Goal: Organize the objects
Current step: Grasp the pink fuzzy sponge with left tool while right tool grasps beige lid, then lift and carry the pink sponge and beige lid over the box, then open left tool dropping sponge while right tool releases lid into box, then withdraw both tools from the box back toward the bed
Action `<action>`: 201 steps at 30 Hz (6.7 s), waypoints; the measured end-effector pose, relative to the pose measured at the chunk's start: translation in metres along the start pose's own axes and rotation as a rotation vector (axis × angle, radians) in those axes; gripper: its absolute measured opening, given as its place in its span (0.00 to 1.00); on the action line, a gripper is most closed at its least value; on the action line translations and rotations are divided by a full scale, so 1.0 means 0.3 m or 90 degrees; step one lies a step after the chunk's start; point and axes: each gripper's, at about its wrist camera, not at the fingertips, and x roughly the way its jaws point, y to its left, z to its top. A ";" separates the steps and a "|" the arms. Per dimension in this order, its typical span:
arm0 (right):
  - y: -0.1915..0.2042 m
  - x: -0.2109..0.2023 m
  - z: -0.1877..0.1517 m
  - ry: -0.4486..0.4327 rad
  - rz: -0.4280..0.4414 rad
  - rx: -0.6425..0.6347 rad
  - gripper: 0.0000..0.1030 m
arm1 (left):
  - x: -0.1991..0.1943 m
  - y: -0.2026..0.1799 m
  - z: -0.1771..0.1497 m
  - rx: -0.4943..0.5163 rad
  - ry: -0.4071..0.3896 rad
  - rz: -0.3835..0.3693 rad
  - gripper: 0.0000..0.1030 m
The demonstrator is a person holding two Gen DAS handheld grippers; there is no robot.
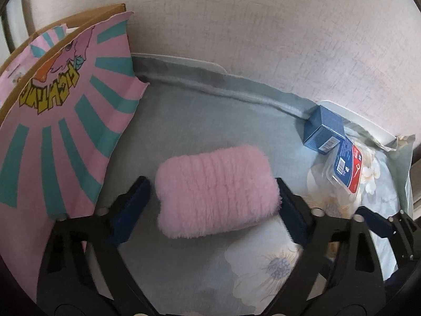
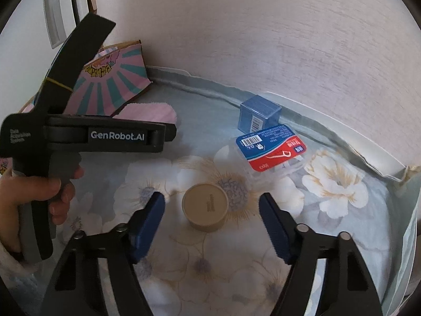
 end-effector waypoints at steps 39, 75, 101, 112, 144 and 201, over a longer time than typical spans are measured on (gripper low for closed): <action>0.032 -0.099 0.105 0.002 0.001 0.000 0.30 | -0.219 0.036 0.101 0.030 -0.023 -0.069 0.56; 0.474 -0.126 0.681 -0.015 0.112 -0.119 0.30 | -0.696 0.554 0.179 -0.081 -0.093 -0.026 0.56; 0.783 0.233 0.674 0.129 0.185 -0.162 0.30 | -0.515 0.689 0.006 -0.125 -0.026 0.001 0.56; 0.801 0.261 0.709 0.133 0.189 -0.165 0.30 | -0.508 0.660 0.020 -0.075 -0.011 0.020 0.65; 0.802 0.170 0.730 0.130 0.176 -0.121 0.81 | -0.554 0.640 0.013 -0.017 0.011 0.004 1.00; 0.050 -0.522 0.522 -0.048 -0.025 0.095 0.81 | -0.650 0.089 0.294 0.232 -0.075 -0.161 1.00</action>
